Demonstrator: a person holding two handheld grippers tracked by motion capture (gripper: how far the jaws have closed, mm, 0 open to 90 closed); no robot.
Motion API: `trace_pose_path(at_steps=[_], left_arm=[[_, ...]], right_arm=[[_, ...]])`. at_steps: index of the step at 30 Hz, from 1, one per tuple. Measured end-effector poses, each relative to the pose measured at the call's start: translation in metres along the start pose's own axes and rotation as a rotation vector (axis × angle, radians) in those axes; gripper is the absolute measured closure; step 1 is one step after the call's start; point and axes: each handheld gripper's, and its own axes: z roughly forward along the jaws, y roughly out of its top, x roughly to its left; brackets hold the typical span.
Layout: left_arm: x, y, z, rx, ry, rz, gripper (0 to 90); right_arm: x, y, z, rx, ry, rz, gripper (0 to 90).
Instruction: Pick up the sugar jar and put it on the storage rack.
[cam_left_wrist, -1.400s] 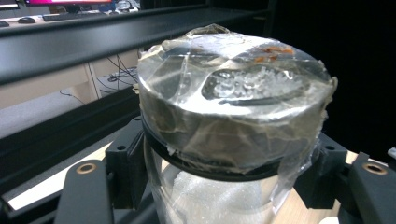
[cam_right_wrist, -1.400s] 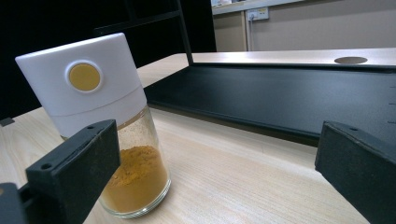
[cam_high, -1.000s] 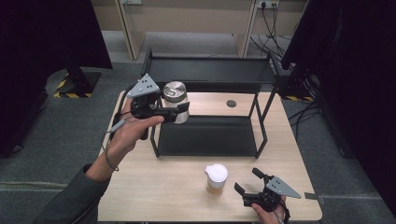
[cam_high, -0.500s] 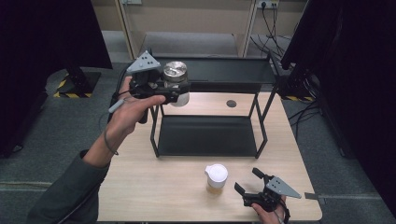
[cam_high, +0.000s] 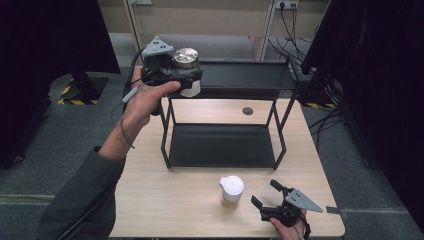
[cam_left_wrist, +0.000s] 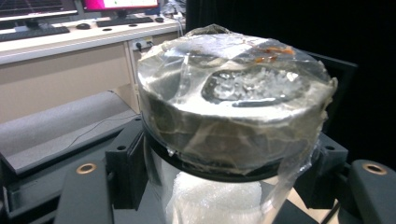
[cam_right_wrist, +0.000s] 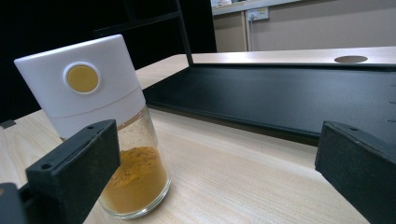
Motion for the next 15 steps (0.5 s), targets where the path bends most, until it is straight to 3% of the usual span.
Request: trace_pose_path(at_steps=[15], left_arm=[[0.007, -0.001, 0.024, -0.031, 0.118, -0.029, 31.2]], right_arm=[[-0.001, 0.0, 0.001, 0.002, 0.001, -0.002, 0.4]])
